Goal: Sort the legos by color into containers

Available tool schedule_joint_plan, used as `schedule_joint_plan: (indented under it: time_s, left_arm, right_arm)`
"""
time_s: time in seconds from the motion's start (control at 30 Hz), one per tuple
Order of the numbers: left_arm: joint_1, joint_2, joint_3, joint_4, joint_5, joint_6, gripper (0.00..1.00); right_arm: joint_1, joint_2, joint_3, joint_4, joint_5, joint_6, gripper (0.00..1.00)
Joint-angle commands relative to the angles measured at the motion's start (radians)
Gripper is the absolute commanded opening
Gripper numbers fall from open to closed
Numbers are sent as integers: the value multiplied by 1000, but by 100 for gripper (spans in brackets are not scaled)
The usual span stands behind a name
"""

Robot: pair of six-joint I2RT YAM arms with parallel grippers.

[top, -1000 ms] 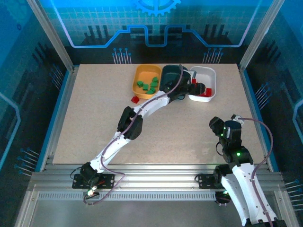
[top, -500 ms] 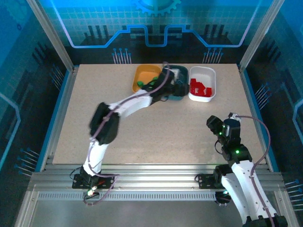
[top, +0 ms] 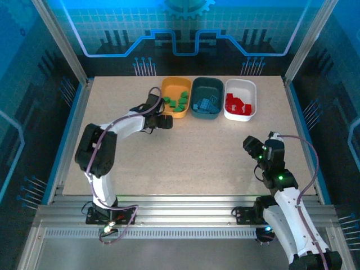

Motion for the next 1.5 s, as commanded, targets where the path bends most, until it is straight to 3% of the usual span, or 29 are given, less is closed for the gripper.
schedule_joint_plan:
  time_s: [0.0, 0.27, 0.63, 0.83, 0.97, 1.2, 1.47]
  left_arm:
    - [4, 79, 146, -131, -67, 157, 89]
    - [42, 239, 312, -220, -80, 189, 86]
    - [62, 347, 451, -322, -1, 170, 77]
    - [62, 402, 515, -376, 34, 168, 65]
    - [63, 408, 518, -380, 37, 161, 51]
    - [62, 382, 472, -367, 37, 152, 39]
    - [60, 271, 358, -334, 45, 125, 36]
  right_arm:
    - [8, 3, -11, 23, 5, -21, 68]
    - [8, 7, -15, 28, 11, -26, 69]
    - [8, -6, -10, 20, 13, -30, 69]
    - [8, -8, -9, 18, 13, -32, 69]
    - [8, -8, -11, 20, 13, -31, 69]
    - [9, -13, -10, 19, 10, -31, 69]
    - [8, -8, -9, 20, 6, -32, 69]
